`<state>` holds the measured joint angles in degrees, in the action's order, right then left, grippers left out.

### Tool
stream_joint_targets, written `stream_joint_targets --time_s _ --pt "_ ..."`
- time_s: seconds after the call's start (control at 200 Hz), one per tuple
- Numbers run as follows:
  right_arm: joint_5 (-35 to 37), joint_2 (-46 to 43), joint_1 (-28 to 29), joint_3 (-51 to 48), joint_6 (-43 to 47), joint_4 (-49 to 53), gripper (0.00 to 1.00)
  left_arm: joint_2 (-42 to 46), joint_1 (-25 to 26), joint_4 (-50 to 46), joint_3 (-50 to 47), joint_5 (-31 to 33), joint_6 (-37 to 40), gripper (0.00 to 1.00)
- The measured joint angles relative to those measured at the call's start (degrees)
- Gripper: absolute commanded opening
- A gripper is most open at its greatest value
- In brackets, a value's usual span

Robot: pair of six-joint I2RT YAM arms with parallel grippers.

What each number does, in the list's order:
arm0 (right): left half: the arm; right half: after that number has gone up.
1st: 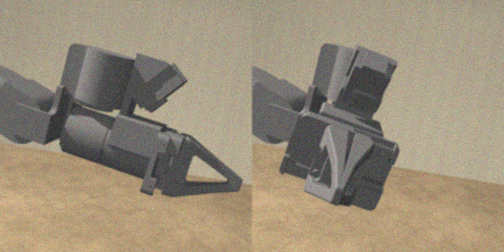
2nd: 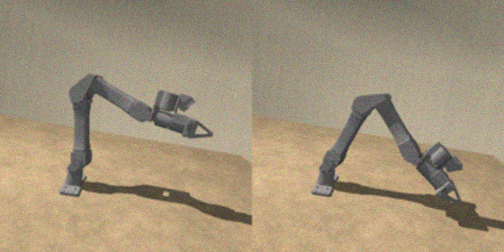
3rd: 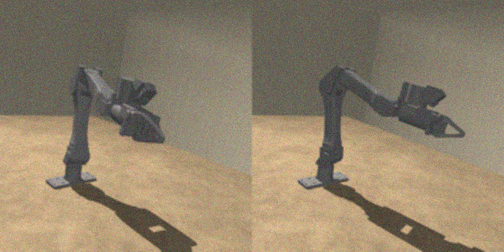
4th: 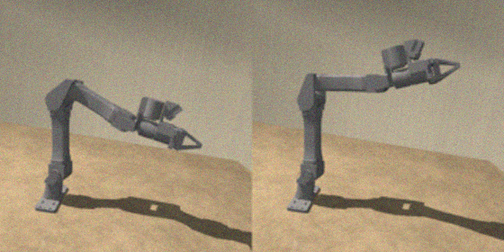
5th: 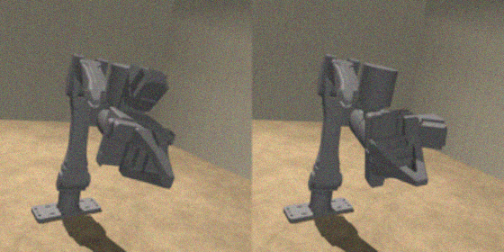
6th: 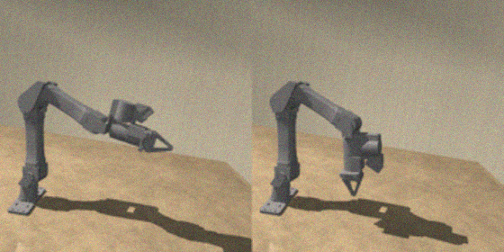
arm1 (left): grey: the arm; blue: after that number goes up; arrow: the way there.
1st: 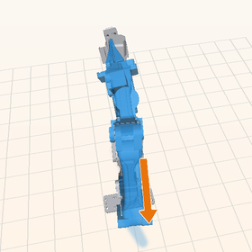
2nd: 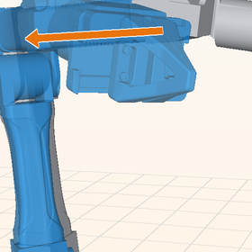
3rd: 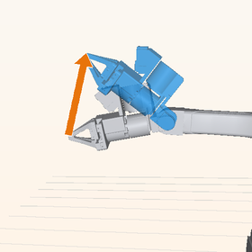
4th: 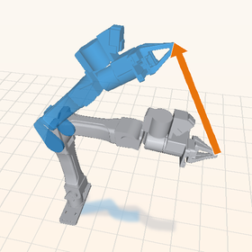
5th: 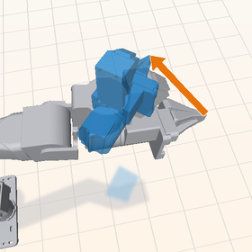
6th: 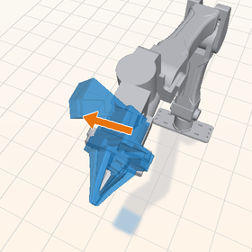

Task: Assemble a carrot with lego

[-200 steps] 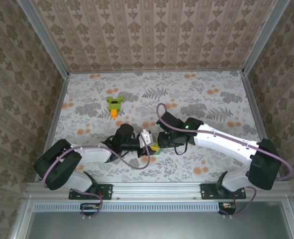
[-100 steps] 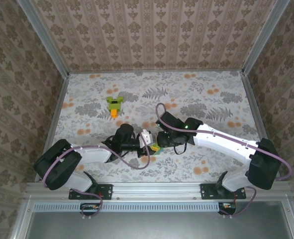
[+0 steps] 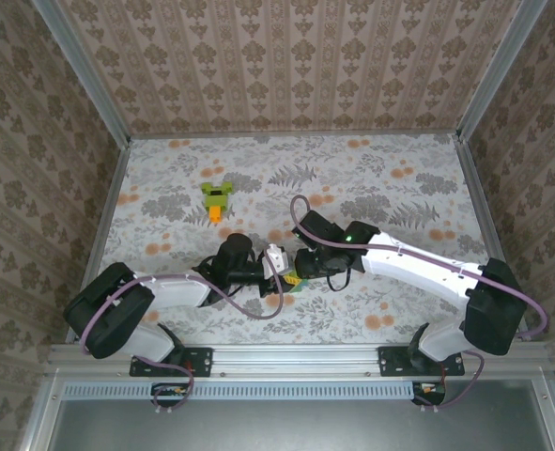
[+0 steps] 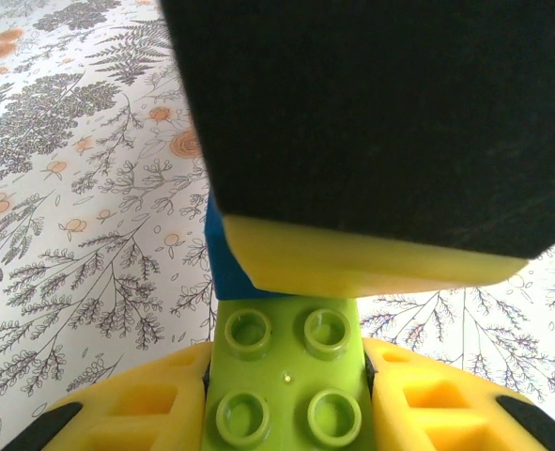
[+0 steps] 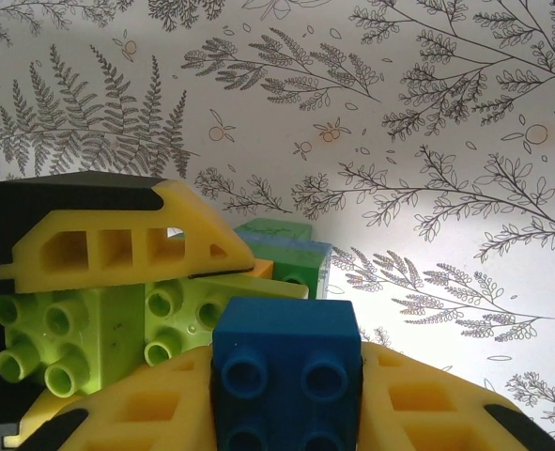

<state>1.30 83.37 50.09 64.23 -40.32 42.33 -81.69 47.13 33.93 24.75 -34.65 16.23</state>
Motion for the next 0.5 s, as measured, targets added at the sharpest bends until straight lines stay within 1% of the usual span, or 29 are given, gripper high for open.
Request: stream_joint_targets --time_s 0.5 --pt "-0.1 1.9 0.0 2.0 2.3 1.2 0.21 -0.1 -0.3 0.0 0.0 0.0 -0.4 0.3"
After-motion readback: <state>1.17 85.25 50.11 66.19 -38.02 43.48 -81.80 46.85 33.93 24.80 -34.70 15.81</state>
